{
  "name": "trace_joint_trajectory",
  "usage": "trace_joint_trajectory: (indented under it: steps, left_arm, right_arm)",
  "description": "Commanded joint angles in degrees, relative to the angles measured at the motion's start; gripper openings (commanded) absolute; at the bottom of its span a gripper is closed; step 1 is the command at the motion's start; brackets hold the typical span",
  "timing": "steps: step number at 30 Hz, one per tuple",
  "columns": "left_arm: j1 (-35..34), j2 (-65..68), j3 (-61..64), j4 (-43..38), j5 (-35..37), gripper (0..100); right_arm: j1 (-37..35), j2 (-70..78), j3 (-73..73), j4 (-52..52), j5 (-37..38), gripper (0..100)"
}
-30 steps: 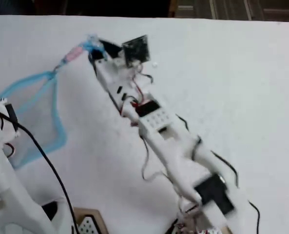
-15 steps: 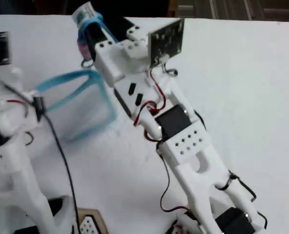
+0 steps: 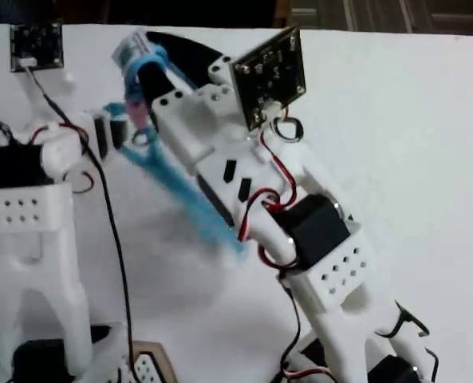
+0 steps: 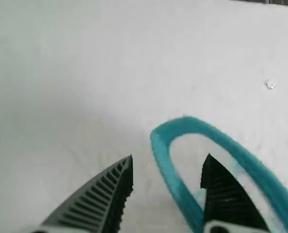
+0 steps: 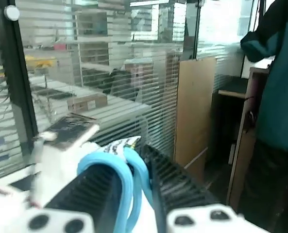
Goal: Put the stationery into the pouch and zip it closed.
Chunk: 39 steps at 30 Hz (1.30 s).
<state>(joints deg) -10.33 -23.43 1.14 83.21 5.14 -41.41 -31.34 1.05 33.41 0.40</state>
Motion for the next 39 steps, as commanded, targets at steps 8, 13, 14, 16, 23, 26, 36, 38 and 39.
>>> trace_joint_trajectory:
  steps: [8,13,14,16,23,26,36,38,39]
  left_arm:
    - [-8.22,0.13,-29.01,13.27,0.62,24]
    - [-14.29,-4.62,-40.09,19.43,4.13,24]
    - [-15.25,-8.22,-38.95,19.52,5.89,24]
    - [-13.49,-16.66,-33.76,19.52,5.01,25]
    - [2.86,-48.66,5.54,19.34,-0.70,27]
    - [3.74,-55.08,20.75,18.46,-2.81,27]
    - [9.27,-40.48,16.26,17.85,4.48,30]
    - [9.27,-37.67,13.89,17.93,5.01,30]
    - [9.27,-37.05,12.92,17.93,5.63,31]
  right_arm:
    - [4.70,-2.51,3.60,0.66,0.00,1.6]
    - [4.62,-2.51,4.40,0.75,0.00,1.6]
    - [4.62,-2.59,4.40,0.75,0.00,1.6]
    - [4.70,-2.59,4.40,0.75,0.00,1.6]
    - [4.88,-2.59,4.40,0.66,0.00,1.6]
    - [4.88,-2.59,4.40,0.66,0.00,1.6]
    - [4.88,-2.51,4.40,0.57,0.00,1.6]
    - [4.97,-2.51,4.48,0.66,0.00,1.6]
    - [4.97,-2.51,4.48,0.75,0.00,1.6]
